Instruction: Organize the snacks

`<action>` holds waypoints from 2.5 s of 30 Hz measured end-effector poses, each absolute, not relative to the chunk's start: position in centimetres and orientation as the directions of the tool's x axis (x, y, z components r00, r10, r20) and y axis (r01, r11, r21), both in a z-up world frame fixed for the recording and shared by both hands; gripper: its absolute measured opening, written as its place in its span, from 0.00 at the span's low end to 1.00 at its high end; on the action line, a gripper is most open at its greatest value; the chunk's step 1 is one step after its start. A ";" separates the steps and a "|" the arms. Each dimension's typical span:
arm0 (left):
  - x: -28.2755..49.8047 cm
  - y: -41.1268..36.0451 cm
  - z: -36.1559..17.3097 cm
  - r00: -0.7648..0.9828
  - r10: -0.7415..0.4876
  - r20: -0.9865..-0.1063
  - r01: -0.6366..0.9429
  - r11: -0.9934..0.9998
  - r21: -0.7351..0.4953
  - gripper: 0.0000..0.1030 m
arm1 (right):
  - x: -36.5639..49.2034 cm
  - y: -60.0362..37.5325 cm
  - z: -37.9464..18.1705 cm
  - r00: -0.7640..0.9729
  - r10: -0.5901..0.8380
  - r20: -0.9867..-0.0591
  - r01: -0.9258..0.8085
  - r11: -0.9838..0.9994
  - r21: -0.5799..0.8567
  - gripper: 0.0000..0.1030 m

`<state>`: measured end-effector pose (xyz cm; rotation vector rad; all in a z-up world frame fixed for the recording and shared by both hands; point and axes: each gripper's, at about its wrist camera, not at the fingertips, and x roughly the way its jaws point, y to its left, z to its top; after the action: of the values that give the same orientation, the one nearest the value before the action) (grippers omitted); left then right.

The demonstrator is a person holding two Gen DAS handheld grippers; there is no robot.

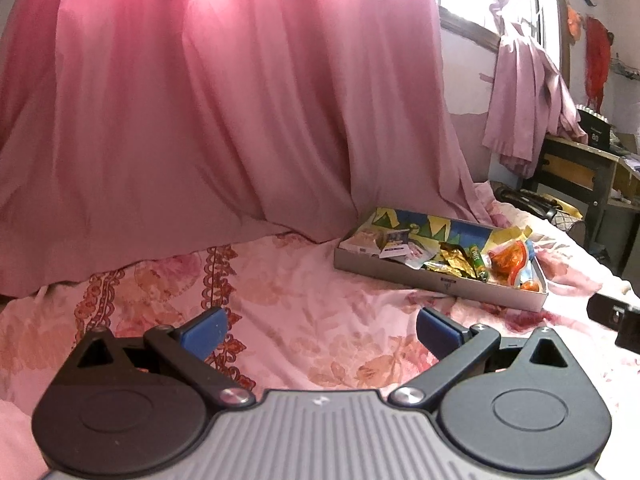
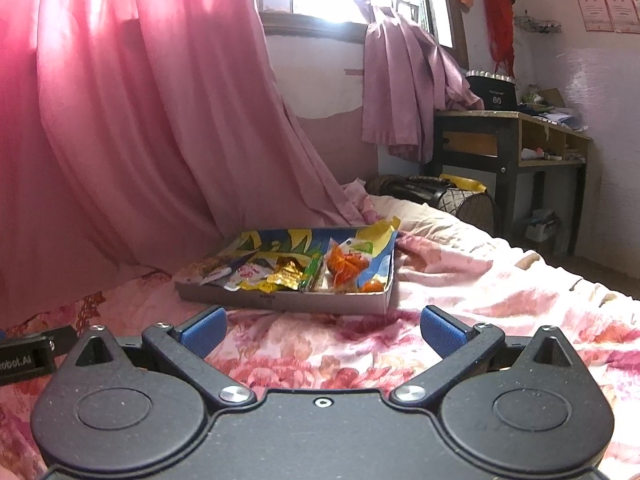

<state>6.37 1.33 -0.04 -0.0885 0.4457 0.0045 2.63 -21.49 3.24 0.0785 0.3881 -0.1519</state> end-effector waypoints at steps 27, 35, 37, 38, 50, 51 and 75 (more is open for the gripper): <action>6.7 0.8 -1.1 0.870 -0.020 -0.492 -0.011 0.998 -0.061 1.00 | 3.9 -20.7 1.3 0.852 -0.077 -0.518 0.114 0.993 0.040 0.99; 7.2 0.3 -1.6 0.844 -0.012 -0.536 -0.007 0.999 -0.034 1.00 | 4.2 -20.6 1.0 0.840 -0.076 -0.537 0.109 0.994 0.030 0.99; 7.2 0.3 -1.7 0.842 -0.012 -0.539 -0.009 0.999 -0.036 1.00 | 4.1 -20.6 1.0 0.838 -0.077 -0.540 0.109 0.994 0.028 0.99; 7.2 0.3 -1.7 0.842 -0.012 -0.540 -0.009 0.999 -0.036 1.00 | 4.1 -20.6 1.0 0.838 -0.076 -0.541 0.109 0.994 0.029 0.99; 7.2 0.3 -1.7 0.840 -0.010 -0.543 -0.007 1.000 -0.030 1.00 | 4.2 -20.6 0.8 0.833 -0.071 -0.549 0.105 0.994 0.031 0.99; 7.2 0.3 -1.7 0.840 -0.010 -0.543 -0.007 1.000 -0.030 1.00 | 4.2 -20.6 0.8 0.833 -0.071 -0.549 0.105 0.994 0.031 0.99; 7.2 0.4 -1.6 0.840 -0.011 -0.542 -0.007 1.000 -0.031 1.00 | 4.3 -20.4 0.5 0.830 -0.069 -0.554 0.102 0.994 0.030 0.99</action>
<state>7.22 0.35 -1.63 -0.0318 0.5729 -0.0018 4.32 -20.44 0.53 0.0596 0.5855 -0.0908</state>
